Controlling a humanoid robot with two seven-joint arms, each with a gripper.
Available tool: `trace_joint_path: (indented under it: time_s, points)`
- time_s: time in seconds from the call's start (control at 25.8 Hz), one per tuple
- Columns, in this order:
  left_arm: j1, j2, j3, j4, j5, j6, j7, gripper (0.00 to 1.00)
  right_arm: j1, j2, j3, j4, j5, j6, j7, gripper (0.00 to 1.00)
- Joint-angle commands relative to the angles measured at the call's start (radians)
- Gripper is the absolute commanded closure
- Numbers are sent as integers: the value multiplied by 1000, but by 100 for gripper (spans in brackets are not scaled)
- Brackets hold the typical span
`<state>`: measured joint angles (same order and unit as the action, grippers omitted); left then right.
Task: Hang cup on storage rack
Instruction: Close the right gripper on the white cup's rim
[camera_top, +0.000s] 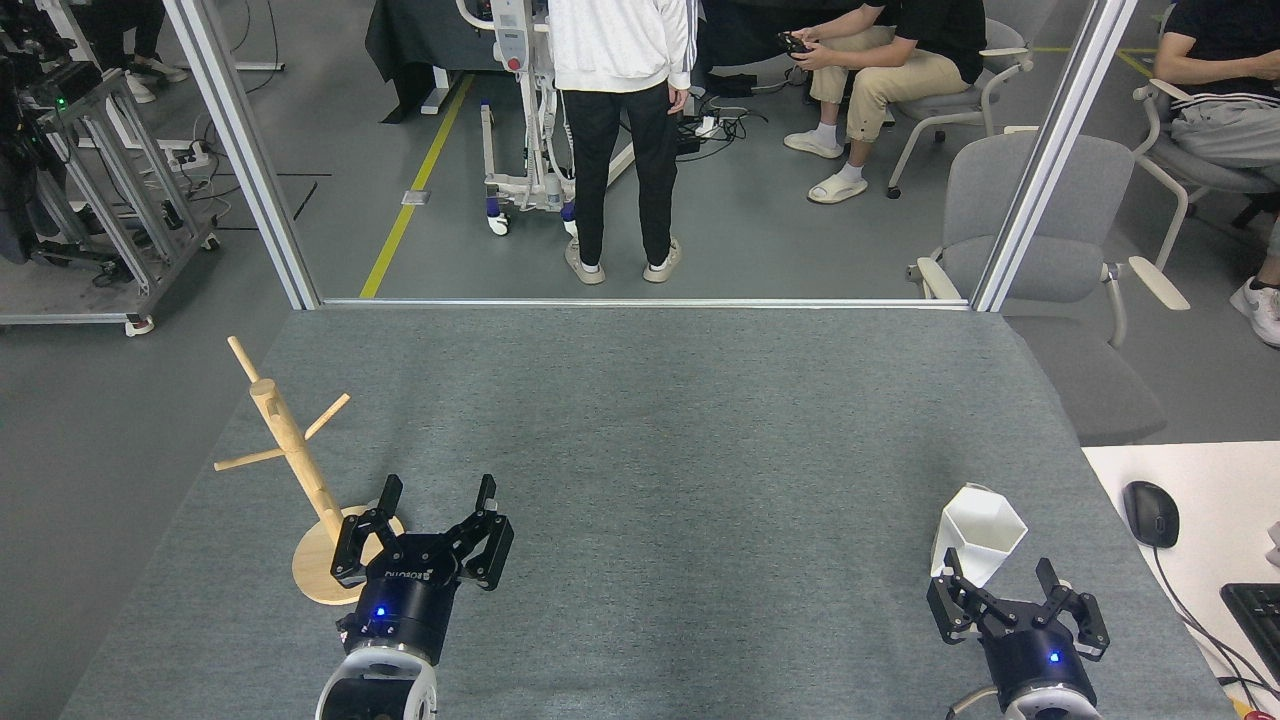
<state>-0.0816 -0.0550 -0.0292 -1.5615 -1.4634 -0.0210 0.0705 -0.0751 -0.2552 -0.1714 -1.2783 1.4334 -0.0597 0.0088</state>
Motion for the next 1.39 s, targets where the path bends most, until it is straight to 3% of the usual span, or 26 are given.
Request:
trace_joint_path:
  time_s: [0.0,0.74,0.97,1.36]
  points:
    - [0,1,0,8,0,1,0,1,-12,-13,16,27,-1,3,-3,1]
    - [-3,3,0,6,0,3,8,1,-95,-15,16,140,1,3,-12,1]
    - [-6,3,0,9,0,3,5,1,-169,-16,20,224,22,3,-12,1]
    - [-7,4,2,9,0,3,2,1,-175,-16,16,234,27,3,-52,1]
